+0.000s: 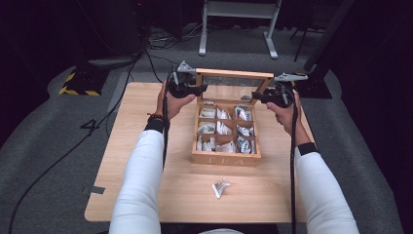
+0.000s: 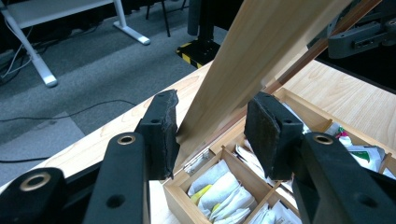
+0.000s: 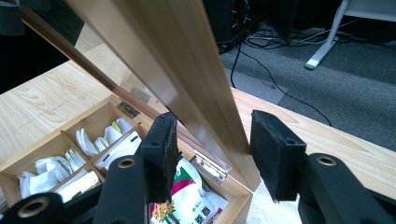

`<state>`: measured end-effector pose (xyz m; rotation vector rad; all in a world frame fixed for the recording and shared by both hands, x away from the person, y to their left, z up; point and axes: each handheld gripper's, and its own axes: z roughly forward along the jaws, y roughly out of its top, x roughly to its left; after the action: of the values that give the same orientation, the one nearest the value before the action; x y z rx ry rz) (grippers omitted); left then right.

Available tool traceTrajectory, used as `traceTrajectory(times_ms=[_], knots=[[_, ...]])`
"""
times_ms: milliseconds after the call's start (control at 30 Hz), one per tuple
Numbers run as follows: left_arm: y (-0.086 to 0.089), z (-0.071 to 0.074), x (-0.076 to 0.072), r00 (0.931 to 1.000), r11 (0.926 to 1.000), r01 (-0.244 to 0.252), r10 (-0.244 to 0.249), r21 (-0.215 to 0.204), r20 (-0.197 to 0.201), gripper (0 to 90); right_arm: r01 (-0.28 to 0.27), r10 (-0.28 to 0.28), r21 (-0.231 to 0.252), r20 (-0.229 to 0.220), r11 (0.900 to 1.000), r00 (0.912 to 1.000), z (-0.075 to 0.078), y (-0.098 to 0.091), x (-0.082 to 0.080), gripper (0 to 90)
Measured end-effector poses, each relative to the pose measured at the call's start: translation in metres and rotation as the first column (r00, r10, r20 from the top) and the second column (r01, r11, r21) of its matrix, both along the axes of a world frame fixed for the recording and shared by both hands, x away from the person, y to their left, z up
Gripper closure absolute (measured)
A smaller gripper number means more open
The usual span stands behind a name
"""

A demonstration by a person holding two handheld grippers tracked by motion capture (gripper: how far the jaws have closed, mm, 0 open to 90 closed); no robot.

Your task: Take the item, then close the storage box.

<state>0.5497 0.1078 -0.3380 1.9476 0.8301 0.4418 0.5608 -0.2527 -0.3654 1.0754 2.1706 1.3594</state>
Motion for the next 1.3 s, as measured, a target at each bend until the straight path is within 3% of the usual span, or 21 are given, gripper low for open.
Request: traceTrajectory(times_ms=[400, 667, 1000, 1300], knots=[[0.002, 0.005, -0.014, 0.9996, 0.9996, 0.021, -0.021, 0.019, 0.019, 54.9, -0.013, 0.014, -0.023, 0.030, 0.9996, 0.9995, 0.007, -0.004, -0.015, 55.5], [0.007, 0.009, -0.023, 0.9986, 0.9989, 0.047, -0.047, -0.006, 0.025, 54.4, -0.020, 0.021, -0.019, 0.039, 0.9996, 0.9990, 0.009, -0.005, -0.024, 56.2], [0.008, 0.007, -0.039, 0.9979, 0.9983, 0.055, -0.055, 0.020, 0.033, 52.2, -0.028, 0.029, -0.030, 0.051, 0.9992, 0.9983, 0.011, -0.008, -0.039, 52.9], [0.003, 0.006, -0.056, 0.9961, 0.9950, 0.072, -0.075, 0.070, 0.045, 51.6, -0.040, 0.043, -0.048, 0.065, 0.9980, 0.9970, 0.013, -0.011, -0.058, 46.1]])
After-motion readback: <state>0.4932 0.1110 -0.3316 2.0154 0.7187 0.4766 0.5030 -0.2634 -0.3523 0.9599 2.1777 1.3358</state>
